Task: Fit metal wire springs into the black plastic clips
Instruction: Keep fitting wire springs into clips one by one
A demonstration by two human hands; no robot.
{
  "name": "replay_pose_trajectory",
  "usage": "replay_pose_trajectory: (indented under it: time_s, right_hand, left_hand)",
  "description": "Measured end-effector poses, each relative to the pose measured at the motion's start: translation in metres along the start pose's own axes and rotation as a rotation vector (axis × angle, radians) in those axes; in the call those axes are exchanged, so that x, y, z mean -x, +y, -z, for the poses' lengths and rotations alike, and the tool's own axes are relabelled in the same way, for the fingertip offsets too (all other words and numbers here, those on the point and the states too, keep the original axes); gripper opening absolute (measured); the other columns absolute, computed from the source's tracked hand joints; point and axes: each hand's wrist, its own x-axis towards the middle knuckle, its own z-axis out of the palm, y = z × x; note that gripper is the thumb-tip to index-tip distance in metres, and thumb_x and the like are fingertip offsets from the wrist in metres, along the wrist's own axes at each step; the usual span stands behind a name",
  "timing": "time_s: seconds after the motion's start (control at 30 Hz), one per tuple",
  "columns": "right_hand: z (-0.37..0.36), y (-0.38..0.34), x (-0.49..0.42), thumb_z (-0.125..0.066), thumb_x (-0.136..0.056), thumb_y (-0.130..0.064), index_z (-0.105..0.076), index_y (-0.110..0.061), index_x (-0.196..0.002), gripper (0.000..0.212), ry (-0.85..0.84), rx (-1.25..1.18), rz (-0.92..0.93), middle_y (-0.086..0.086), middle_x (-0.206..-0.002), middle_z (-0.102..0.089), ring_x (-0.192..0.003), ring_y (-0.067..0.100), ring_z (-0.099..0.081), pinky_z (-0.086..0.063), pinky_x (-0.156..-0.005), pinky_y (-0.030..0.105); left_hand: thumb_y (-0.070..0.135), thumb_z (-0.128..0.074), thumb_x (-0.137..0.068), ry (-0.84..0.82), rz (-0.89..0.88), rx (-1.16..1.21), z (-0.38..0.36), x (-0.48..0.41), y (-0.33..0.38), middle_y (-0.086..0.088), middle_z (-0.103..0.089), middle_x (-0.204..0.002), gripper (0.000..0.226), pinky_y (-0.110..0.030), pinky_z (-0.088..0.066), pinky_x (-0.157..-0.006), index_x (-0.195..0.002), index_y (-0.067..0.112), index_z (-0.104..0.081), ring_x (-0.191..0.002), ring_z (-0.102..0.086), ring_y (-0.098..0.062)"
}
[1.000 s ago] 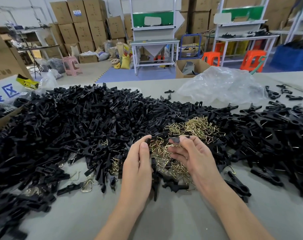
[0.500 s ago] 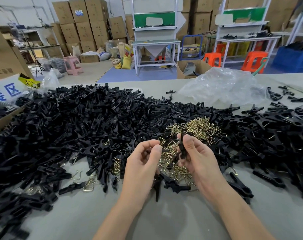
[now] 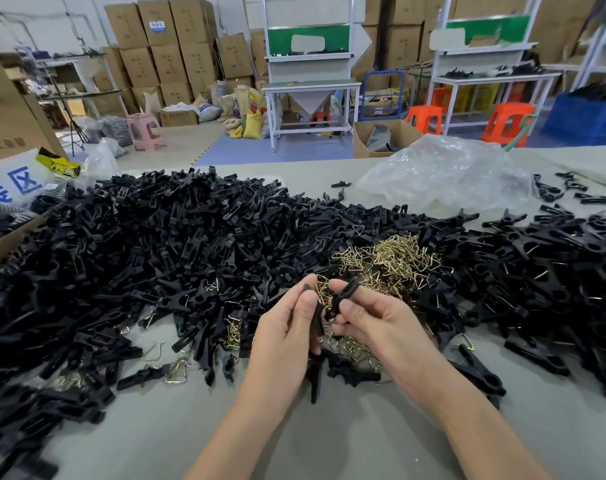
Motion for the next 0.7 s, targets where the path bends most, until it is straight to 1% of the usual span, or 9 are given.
replay_pose_trajectory:
  time_s: [0.1,0.17,0.23,0.3,0.37,0.43,0.53,0.6,0.7]
  right_hand:
    - [-0.0013,-0.0034,0.0011,-0.067,-0.092,-0.014,-0.077,-0.021,-0.115,0.026,0.040,0.030,0.032,-0.001,-0.077,-0.070,-0.079,0.013,-0.072,-0.059,-0.079,0.021]
    - [-0.0022,-0.0054,0.0011,-0.070,-0.087,-0.020,-0.078,-0.022,-0.112,0.026,0.061,0.032,0.054,-0.001,-0.083,-0.074,-0.083,0.012,-0.073,-0.059,-0.079,0.021]
    - [-0.0028,-0.0064,0.0010,-0.072,-0.080,-0.026,-0.079,-0.022,-0.111,0.032,0.070,0.011,0.059,0.000,-0.094,-0.078,-0.089,0.013,-0.074,-0.059,-0.082,0.022]
    - [-0.0033,-0.0059,0.0005,-0.073,-0.077,-0.027,-0.080,-0.021,-0.109,0.033,0.071,-0.014,0.063,0.002,-0.101,-0.078,-0.096,0.015,-0.074,-0.059,-0.084,0.022]
    - [-0.0033,-0.0053,0.0003,-0.074,-0.077,-0.025,-0.080,-0.021,-0.107,0.031,0.066,-0.030,0.071,0.003,-0.101,-0.078,-0.096,0.015,-0.074,-0.059,-0.083,0.022]
    - [-0.0027,-0.0051,0.0001,-0.074,-0.077,-0.025,-0.080,-0.021,-0.107,0.031,0.066,-0.028,0.080,0.002,-0.098,-0.077,-0.094,0.015,-0.073,-0.059,-0.082,0.024]
    - [-0.0015,-0.0048,0.0002,-0.074,-0.077,-0.026,-0.080,-0.024,-0.107,0.031,0.080,0.000,0.087,0.000,-0.097,-0.077,-0.092,0.014,-0.073,-0.060,-0.081,0.024]
    - [-0.0023,-0.0051,0.0008,-0.074,-0.078,-0.025,-0.080,-0.022,-0.107,0.030,0.078,0.006,0.090,0.000,-0.098,-0.078,-0.091,0.014,-0.074,-0.059,-0.081,0.023]
    - [-0.0026,-0.0052,0.0013,-0.073,-0.084,-0.019,-0.078,-0.019,-0.112,0.028,0.065,0.027,0.096,0.002,-0.096,-0.078,-0.088,0.013,-0.075,-0.059,-0.080,0.021]
  left_hand:
    - [0.040,-0.050,-0.100,0.030,-0.027,0.030,0.0013,0.0002,-0.0004,0.012,-0.057,-0.069,0.032,-0.023,-0.051,-0.056,-0.129,0.051,-0.056,-0.056,-0.055,-0.005]
    - [0.036,-0.053,-0.101,0.076,-0.028,0.073,0.0021,-0.0009,0.0003,0.003,-0.062,-0.072,0.019,-0.025,-0.052,-0.054,-0.111,0.046,-0.065,-0.056,-0.059,-0.008]
    - [0.034,-0.053,-0.101,0.087,-0.003,0.117,0.0022,-0.0020,0.0027,-0.002,-0.067,-0.074,0.018,-0.024,-0.051,-0.052,-0.098,0.036,-0.070,-0.058,-0.061,-0.012]
    - [0.026,-0.052,-0.104,0.046,0.062,0.244,0.0012,-0.0038,0.0028,-0.003,-0.068,-0.079,0.023,-0.024,-0.050,-0.056,-0.100,0.031,-0.074,-0.065,-0.062,-0.014]
    - [0.020,-0.058,-0.096,-0.007,0.121,0.356,0.0006,-0.0044,0.0039,-0.003,-0.068,-0.086,0.024,-0.024,-0.053,-0.065,-0.108,0.033,-0.074,-0.074,-0.063,-0.016]
    - [0.019,-0.061,-0.094,-0.010,0.094,0.280,0.0003,-0.0040,0.0018,0.000,-0.068,-0.083,0.026,-0.023,-0.054,-0.071,-0.109,0.038,-0.072,-0.074,-0.064,-0.013]
    - [0.027,-0.056,-0.102,0.032,0.024,0.097,0.0003,-0.0023,0.0007,0.004,-0.062,-0.067,0.017,-0.018,-0.049,-0.061,-0.099,0.034,-0.071,-0.062,-0.058,-0.010]
    - [0.031,-0.054,-0.102,0.048,0.022,0.078,0.0005,-0.0010,0.0017,0.003,-0.060,-0.063,0.019,-0.014,-0.045,-0.056,-0.097,0.029,-0.071,-0.058,-0.056,-0.009]
    - [0.026,-0.054,-0.102,0.031,0.056,0.125,-0.0003,-0.0003,0.0052,0.003,-0.065,-0.069,0.019,-0.014,-0.047,-0.056,-0.103,0.026,-0.073,-0.062,-0.061,-0.011]
